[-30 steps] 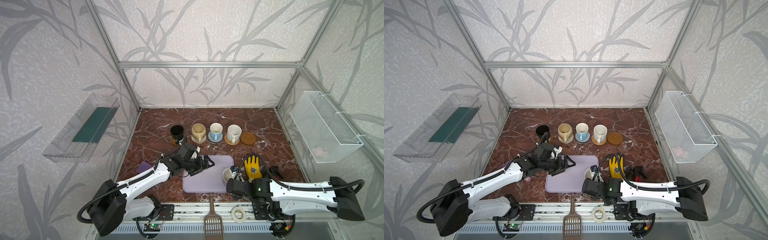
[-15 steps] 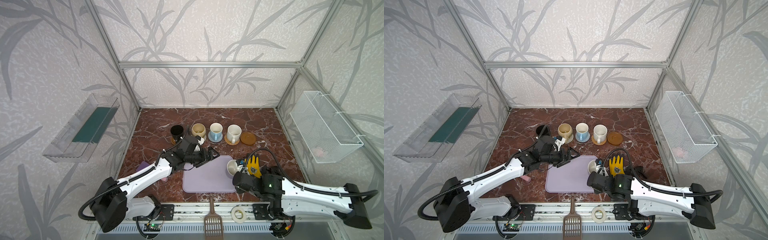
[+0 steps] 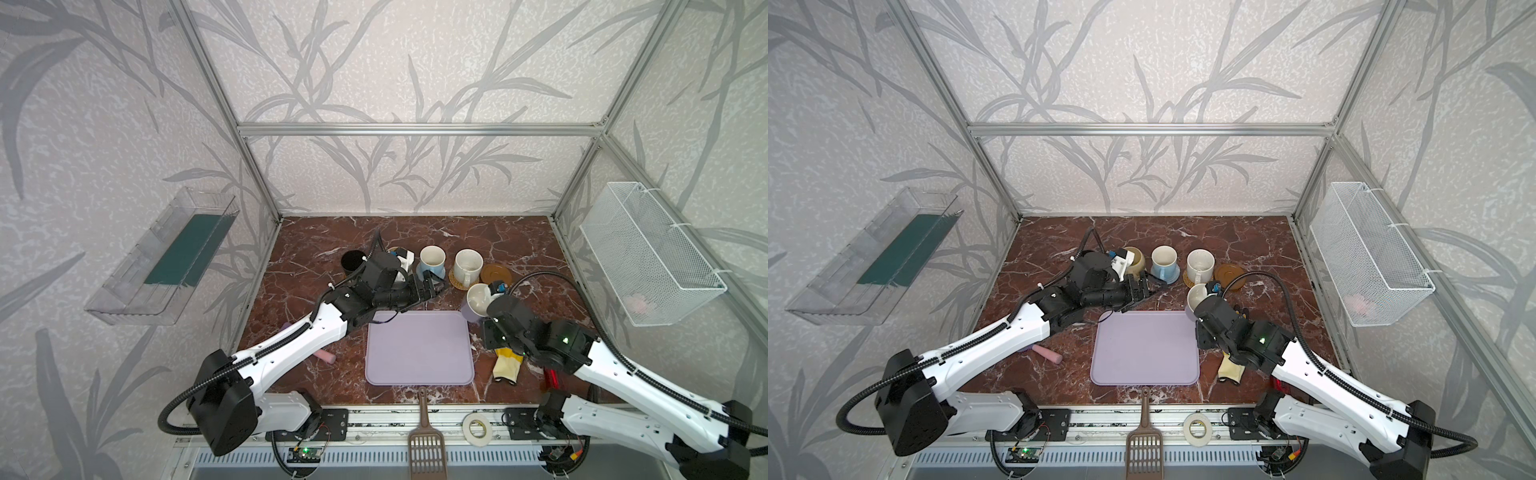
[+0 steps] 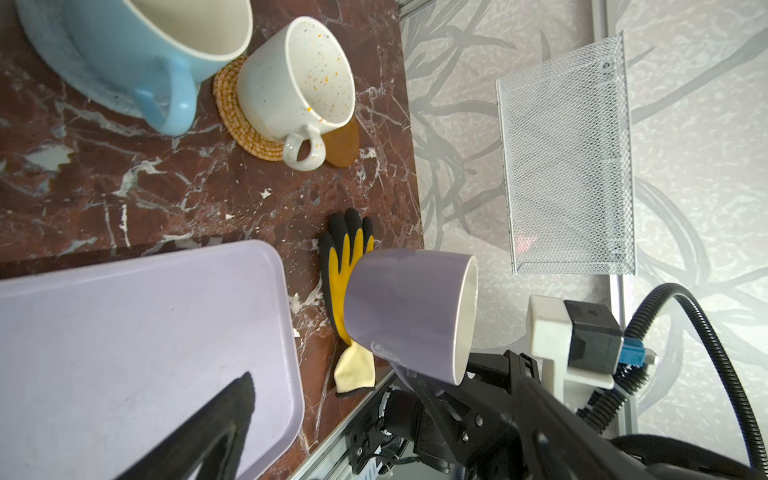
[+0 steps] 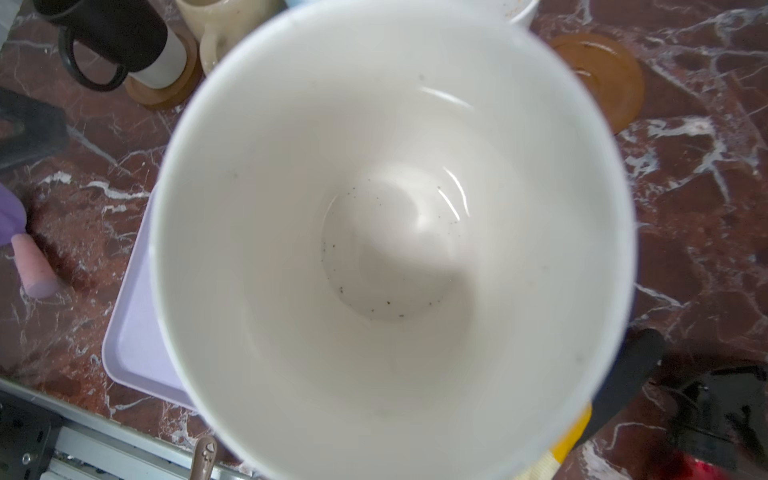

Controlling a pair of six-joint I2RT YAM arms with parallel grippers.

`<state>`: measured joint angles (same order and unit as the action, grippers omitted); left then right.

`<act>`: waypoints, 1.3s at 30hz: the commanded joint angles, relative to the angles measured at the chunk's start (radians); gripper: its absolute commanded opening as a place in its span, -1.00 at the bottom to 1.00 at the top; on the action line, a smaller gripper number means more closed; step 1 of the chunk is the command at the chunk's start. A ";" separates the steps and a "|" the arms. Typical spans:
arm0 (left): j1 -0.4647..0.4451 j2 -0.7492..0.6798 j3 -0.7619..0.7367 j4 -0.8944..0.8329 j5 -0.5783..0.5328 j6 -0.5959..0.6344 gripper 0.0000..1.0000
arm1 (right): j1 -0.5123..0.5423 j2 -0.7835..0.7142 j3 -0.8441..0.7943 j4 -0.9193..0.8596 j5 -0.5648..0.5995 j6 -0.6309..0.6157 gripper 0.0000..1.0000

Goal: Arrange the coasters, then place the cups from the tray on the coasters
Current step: 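Lift the lavender mug off the tray and carry it toward the wooden coaster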

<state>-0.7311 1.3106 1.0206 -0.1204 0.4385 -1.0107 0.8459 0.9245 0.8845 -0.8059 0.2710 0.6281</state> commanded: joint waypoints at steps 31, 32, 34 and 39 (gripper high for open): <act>-0.016 0.386 0.457 -0.063 -0.038 0.109 0.99 | -0.590 0.318 0.248 0.121 -0.216 -0.301 -1.00; -0.015 0.400 0.469 -0.063 -0.034 0.107 0.99 | -0.597 0.334 0.248 0.133 -0.216 -0.299 -1.00; -0.016 0.424 0.491 -0.050 -0.020 0.097 0.99 | -0.600 0.365 0.255 0.153 -0.188 -0.303 -1.00; -0.017 0.464 0.526 -0.014 -0.044 0.087 0.99 | -0.618 0.450 0.284 0.200 -0.157 -0.282 -1.00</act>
<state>-0.7437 1.7607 1.4994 -0.1699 0.4114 -0.9173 0.2367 1.3609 1.1049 -0.7052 0.0734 0.3447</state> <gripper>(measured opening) 0.994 0.165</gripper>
